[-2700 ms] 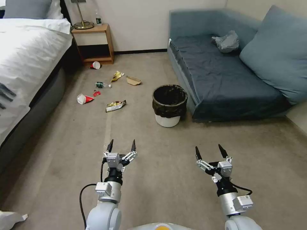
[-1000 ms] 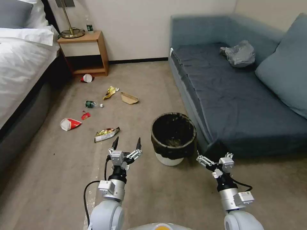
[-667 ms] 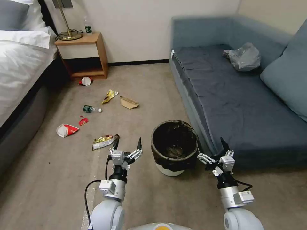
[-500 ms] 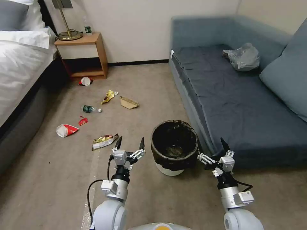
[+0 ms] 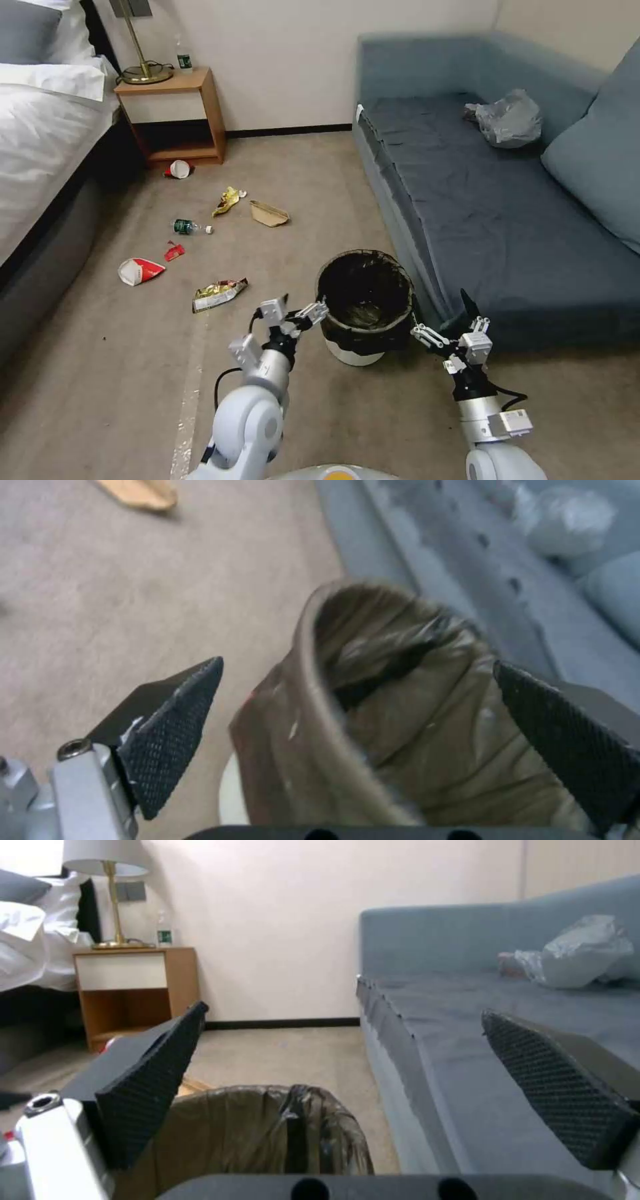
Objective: Pick up the trash can from the floor.
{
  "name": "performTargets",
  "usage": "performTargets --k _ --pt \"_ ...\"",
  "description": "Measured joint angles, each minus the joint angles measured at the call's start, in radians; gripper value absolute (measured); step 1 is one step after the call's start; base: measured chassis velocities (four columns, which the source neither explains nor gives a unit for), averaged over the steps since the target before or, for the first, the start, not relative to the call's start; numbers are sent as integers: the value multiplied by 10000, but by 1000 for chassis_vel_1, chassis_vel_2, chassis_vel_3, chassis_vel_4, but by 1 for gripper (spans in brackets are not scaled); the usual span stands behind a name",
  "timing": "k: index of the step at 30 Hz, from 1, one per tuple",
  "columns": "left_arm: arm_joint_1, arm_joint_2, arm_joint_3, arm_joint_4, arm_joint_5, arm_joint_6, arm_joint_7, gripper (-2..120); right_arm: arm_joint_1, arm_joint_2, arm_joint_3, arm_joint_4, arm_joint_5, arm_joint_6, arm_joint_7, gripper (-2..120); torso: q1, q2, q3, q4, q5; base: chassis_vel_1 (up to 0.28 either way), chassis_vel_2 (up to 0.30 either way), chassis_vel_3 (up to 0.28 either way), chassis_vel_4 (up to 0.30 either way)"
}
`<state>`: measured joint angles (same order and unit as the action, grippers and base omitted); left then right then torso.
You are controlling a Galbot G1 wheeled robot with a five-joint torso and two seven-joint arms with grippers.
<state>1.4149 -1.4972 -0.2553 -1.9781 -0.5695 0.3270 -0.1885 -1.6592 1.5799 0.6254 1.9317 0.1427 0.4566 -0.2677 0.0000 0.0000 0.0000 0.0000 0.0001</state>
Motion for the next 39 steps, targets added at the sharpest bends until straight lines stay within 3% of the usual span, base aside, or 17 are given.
performTargets --k 7,16,20,33,35,39 --pt "-641 -254 -266 1126 -474 295 167 100 -119 -25 41 -35 34 203 -151 100 0 0 0 0 -1 0 0 0 0" --pt "-904 -524 -243 1777 -687 586 1114 95 -249 -11 -62 28 -39 293 -314 100 0 0 0 -1 0 0 0 0 0" --pt "-954 -593 -256 1937 -554 769 1137 91 -295 -2 -26 74 -43 303 -370 100 0 0 1 0 -1 0 0 0 0" --pt "-984 -619 -375 2157 -347 686 1124 44 -414 -35 108 184 -7 400 -389 100 0 0 0 0 0 0 0 0 0" --pt "-940 -604 -390 2151 -264 683 1083 32 -436 -34 148 209 -44 341 -426 100 0 0 0 0 0 0 0 0 0" --pt "-911 -597 -412 2156 -194 686 1086 24 -440 -34 155 222 -62 313 -424 100 0 1 0 0 -1 0 0 0 0"
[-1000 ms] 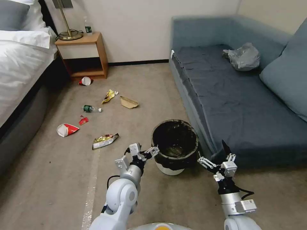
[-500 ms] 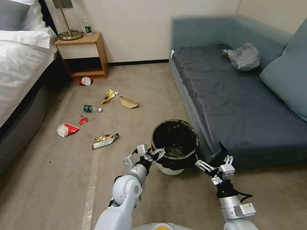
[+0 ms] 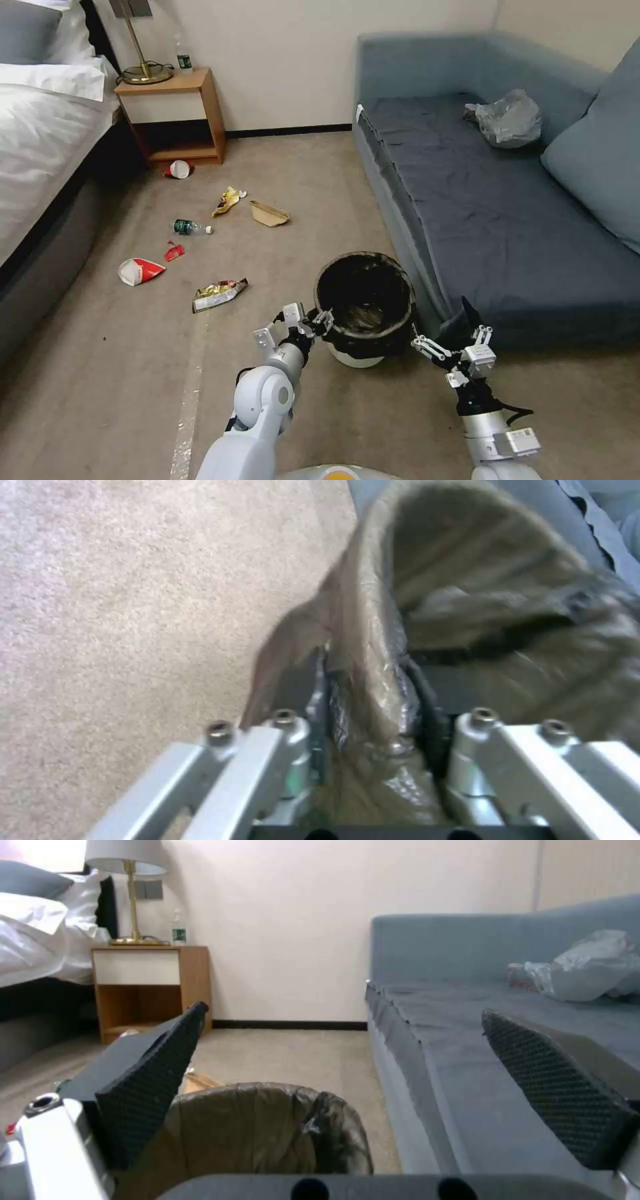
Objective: Pick up the trash can from the floor.
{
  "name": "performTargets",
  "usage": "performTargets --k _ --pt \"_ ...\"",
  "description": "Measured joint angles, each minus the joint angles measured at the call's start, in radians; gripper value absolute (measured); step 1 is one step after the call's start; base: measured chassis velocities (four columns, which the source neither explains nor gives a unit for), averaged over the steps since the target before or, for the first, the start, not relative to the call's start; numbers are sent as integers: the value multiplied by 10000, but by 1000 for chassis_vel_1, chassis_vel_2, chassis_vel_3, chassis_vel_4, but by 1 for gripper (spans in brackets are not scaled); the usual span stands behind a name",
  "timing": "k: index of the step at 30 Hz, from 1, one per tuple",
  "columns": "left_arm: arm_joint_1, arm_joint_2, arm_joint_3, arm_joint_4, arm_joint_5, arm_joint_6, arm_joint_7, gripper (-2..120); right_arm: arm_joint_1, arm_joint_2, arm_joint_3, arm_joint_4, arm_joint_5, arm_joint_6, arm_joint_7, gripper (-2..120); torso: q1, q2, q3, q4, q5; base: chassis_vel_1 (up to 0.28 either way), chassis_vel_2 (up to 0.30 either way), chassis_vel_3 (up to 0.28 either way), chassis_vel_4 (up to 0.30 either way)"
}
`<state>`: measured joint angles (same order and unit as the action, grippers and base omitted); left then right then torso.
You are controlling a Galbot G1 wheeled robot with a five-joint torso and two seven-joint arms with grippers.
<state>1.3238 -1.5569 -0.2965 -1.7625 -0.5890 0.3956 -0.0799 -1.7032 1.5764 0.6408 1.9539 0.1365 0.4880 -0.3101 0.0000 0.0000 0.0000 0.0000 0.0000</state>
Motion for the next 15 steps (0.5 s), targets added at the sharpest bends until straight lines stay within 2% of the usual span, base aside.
performTargets --k 2,3,4,9,11,15 --pt "24 21 -33 61 146 -19 -22 11 1 -8 5 6 -3 -16 4 100 0 0 1 1 -1 0 0 0 0" --pt "24 21 -33 61 146 -19 -22 11 1 -8 5 6 -3 -16 4 100 0 0 1 1 -1 0 0 0 0" --pt "40 30 -43 62 259 -71 -22 7 2 -16 10 12 -3 -27 5 100 0 -1 0 -1 -1 0 0 0 0" --pt "192 109 -57 -163 603 -592 -120 5 29 -44 48 13 -4 -48 12 100 0 -1 1 0 -3 0 0 0 0" --pt "477 264 -46 -723 995 -1151 -408 5 96 -60 90 -6 25 -69 22 100 0 0 1 1 0 0 0 0 0" --pt "774 420 -2 -1285 1614 -1629 -846 5 196 -73 127 -63 56 -94 41 100 0 0 1 -2 -1 0 0 0 0"
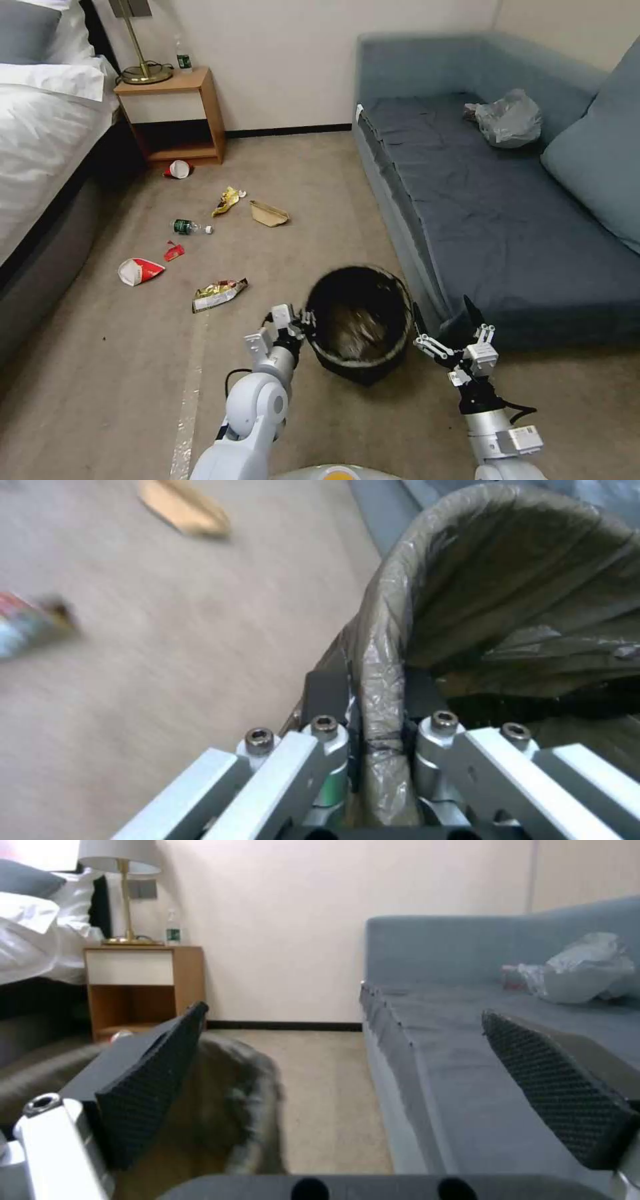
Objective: Pick up the trash can from the floor.
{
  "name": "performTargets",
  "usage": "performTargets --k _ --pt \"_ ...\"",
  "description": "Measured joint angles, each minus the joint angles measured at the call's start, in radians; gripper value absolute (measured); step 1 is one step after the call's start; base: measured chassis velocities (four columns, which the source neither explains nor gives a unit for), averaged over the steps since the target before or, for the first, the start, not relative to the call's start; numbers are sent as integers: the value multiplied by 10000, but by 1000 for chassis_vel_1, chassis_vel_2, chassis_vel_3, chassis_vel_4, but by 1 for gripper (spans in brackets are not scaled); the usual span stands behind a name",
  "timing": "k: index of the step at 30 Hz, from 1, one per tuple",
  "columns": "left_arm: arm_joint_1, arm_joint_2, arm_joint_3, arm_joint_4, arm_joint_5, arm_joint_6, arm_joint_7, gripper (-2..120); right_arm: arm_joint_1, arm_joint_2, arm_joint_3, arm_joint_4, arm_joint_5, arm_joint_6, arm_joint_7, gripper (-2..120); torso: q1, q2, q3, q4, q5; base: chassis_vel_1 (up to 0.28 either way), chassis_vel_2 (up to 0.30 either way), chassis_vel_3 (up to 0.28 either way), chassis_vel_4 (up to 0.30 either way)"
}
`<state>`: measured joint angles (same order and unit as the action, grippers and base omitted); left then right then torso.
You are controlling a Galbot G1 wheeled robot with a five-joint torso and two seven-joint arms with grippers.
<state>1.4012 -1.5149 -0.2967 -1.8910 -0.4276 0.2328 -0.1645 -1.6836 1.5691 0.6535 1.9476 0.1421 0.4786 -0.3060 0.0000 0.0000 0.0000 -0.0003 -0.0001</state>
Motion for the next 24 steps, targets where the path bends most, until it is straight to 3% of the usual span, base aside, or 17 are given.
performTargets --k 4,12,24 --pt "620 273 41 -803 453 -405 -565 5 274 -52 88 -85 63 -130 26 100 0 0 0 5 1 0 0 0 0" --pt "1149 421 172 -1518 634 -597 -666 5 536 -87 149 -154 217 -318 64 100 0 0 0 3 0 0 0 0 0" --pt "1099 418 315 -1397 837 -742 -691 5 759 -71 158 -284 298 -444 67 100 0 0 0 2 1 0 0 0 0"
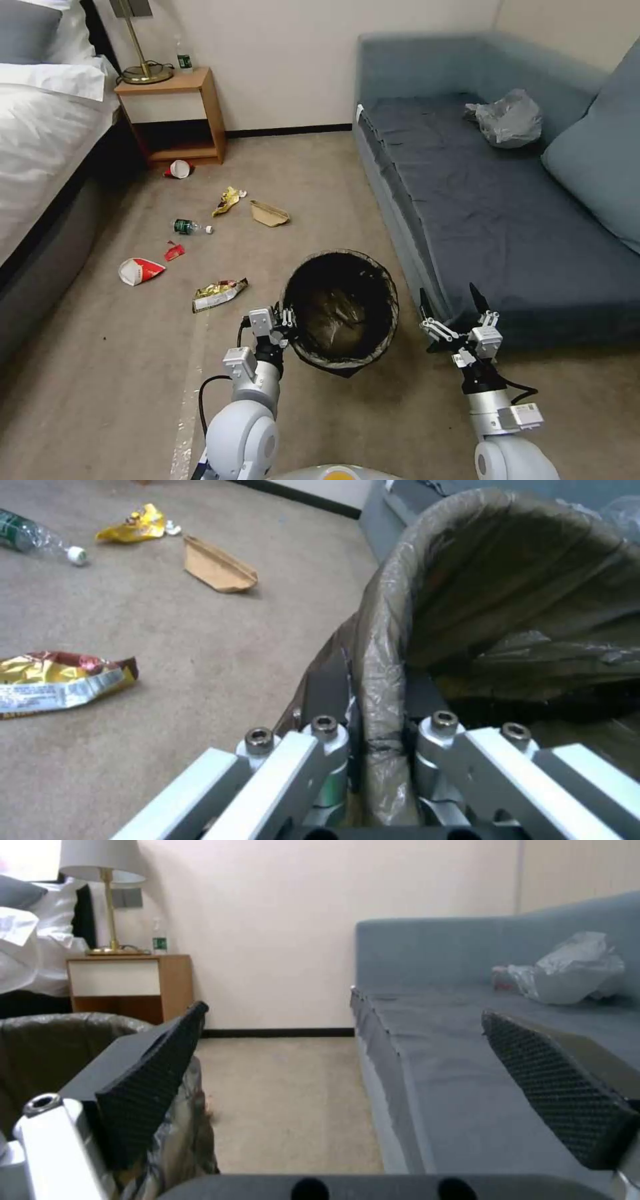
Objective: Pick up the trash can from the floor.
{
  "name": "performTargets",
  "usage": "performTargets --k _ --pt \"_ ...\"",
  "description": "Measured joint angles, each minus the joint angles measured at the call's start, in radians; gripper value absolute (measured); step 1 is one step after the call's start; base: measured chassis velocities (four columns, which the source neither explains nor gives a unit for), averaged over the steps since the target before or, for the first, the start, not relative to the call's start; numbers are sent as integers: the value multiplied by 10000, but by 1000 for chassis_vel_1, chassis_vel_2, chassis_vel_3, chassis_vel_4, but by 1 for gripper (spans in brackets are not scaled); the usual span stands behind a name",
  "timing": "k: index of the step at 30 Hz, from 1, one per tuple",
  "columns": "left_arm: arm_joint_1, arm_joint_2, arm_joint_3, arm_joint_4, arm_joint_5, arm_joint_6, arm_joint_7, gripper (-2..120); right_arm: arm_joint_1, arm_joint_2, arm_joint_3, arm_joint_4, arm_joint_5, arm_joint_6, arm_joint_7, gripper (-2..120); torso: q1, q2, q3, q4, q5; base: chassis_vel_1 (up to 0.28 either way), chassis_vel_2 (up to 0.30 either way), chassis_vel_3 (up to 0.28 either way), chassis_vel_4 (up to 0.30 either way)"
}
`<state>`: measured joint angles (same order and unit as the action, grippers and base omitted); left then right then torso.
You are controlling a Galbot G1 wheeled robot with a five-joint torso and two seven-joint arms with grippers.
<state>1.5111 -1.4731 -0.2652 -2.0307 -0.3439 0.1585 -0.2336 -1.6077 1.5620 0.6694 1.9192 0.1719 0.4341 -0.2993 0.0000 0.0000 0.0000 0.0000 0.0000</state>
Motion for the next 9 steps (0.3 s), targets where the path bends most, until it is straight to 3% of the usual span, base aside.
performTargets --k 9 --pt "-27 -10 -21 29 -12 -12 41 5 -28 -9 29 -39 -6 4 -13 100 0 0 0 0 0 0 0 0 0"
